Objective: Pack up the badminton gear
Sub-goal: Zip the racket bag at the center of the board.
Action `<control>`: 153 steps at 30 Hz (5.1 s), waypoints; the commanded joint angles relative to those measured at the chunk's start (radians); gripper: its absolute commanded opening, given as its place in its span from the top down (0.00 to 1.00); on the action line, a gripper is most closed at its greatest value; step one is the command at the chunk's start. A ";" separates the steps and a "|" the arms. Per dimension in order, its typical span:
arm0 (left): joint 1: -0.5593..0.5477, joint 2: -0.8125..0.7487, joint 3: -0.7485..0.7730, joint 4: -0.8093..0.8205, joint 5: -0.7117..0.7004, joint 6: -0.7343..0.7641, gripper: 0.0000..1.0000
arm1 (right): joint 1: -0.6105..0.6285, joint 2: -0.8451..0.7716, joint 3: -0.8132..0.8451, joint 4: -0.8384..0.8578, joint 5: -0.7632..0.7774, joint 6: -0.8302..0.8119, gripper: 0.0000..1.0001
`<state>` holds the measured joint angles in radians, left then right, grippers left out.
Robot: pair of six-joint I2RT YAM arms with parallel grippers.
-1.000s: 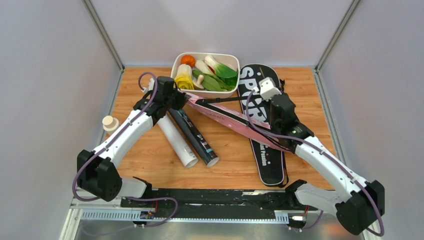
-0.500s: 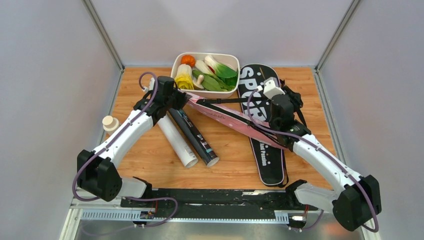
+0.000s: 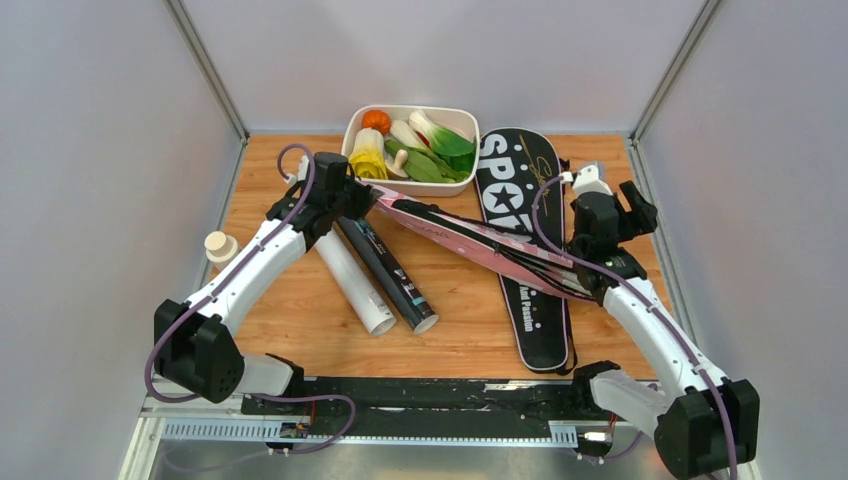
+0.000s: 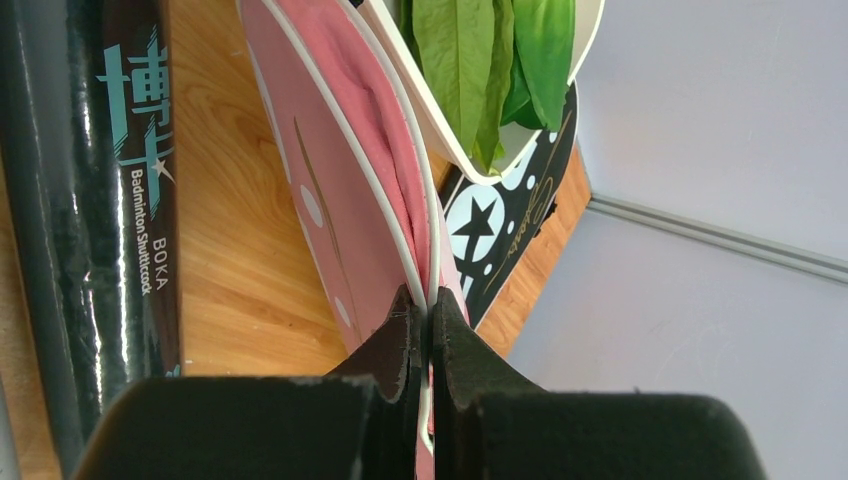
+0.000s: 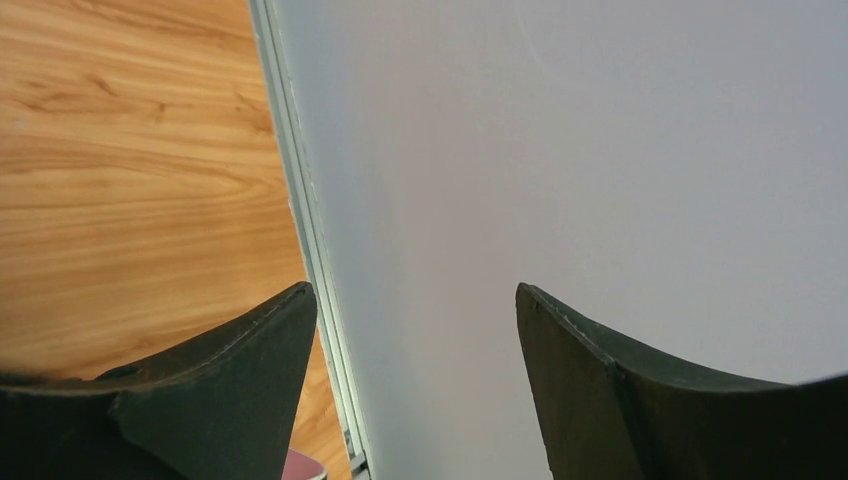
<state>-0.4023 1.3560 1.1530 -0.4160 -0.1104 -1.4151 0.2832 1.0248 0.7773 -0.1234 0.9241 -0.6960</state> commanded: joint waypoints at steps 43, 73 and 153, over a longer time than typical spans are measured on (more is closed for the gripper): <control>0.003 -0.028 -0.058 0.112 0.050 -0.091 1.00 | 0.224 -0.327 -0.263 -0.061 -1.142 1.727 0.33; -0.006 -0.038 -0.085 0.123 0.075 -0.107 1.00 | 0.289 -0.144 -0.280 0.210 -0.783 1.735 0.46; 0.122 -0.093 0.106 0.061 -0.135 0.154 1.00 | -0.815 -0.139 -0.138 -0.324 -0.684 1.267 1.00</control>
<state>-0.2874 1.2892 1.2503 -0.4534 -0.2634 -1.2987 -0.5266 0.8715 0.6296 -0.5564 0.3008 0.6323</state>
